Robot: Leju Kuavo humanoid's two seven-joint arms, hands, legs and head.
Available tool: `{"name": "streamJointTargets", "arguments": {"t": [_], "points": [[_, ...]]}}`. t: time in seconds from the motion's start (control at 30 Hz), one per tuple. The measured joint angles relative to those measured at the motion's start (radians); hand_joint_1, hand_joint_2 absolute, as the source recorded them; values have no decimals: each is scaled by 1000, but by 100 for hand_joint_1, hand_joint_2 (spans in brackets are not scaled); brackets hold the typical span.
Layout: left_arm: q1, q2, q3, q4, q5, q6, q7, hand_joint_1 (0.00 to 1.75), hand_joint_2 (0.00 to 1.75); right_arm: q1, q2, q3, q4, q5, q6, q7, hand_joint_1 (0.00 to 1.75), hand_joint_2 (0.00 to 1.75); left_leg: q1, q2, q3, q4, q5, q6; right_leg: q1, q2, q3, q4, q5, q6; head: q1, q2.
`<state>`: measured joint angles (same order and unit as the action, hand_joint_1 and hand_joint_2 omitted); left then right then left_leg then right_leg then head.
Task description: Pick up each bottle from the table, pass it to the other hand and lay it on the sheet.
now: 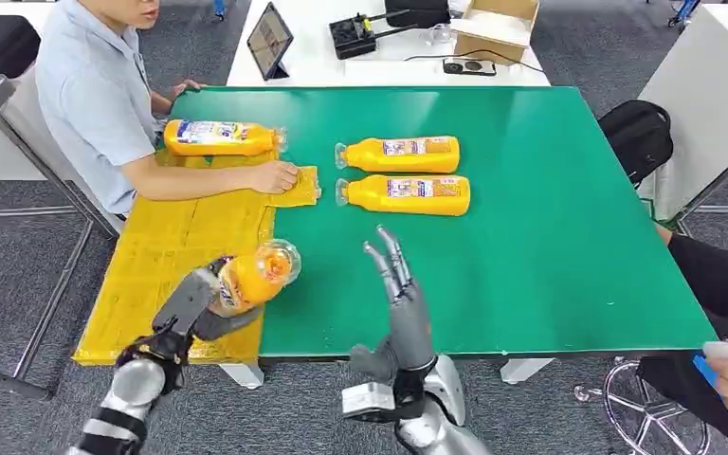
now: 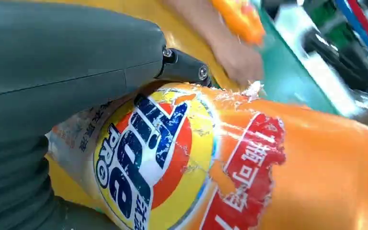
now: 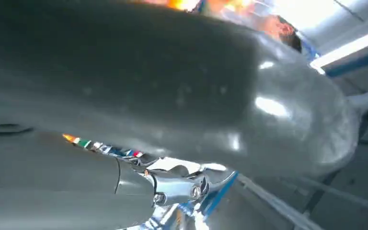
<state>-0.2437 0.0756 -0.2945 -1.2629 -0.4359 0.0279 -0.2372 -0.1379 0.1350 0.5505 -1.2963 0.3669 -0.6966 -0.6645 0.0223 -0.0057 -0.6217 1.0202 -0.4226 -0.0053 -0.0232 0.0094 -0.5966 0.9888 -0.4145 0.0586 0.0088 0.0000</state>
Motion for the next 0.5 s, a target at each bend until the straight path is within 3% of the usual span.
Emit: {"name": "streamJointTargets", "arguments": {"t": [0.3,0.5], "points": [[-398,2,-52,449,-474,112,155,175,175,-6,-5,127,-86,-100,0,0,0,0,0,0,0,0,2,-1,0,0,0,1,3,-1,0,0],[-542,-24,-137,642,-654,114,262,175,175,-12,-10,173,-96,-123,15,0,0,0,0,0,-1,0,2,-1,0,0,0,1,3,-1,-1,0]]}}
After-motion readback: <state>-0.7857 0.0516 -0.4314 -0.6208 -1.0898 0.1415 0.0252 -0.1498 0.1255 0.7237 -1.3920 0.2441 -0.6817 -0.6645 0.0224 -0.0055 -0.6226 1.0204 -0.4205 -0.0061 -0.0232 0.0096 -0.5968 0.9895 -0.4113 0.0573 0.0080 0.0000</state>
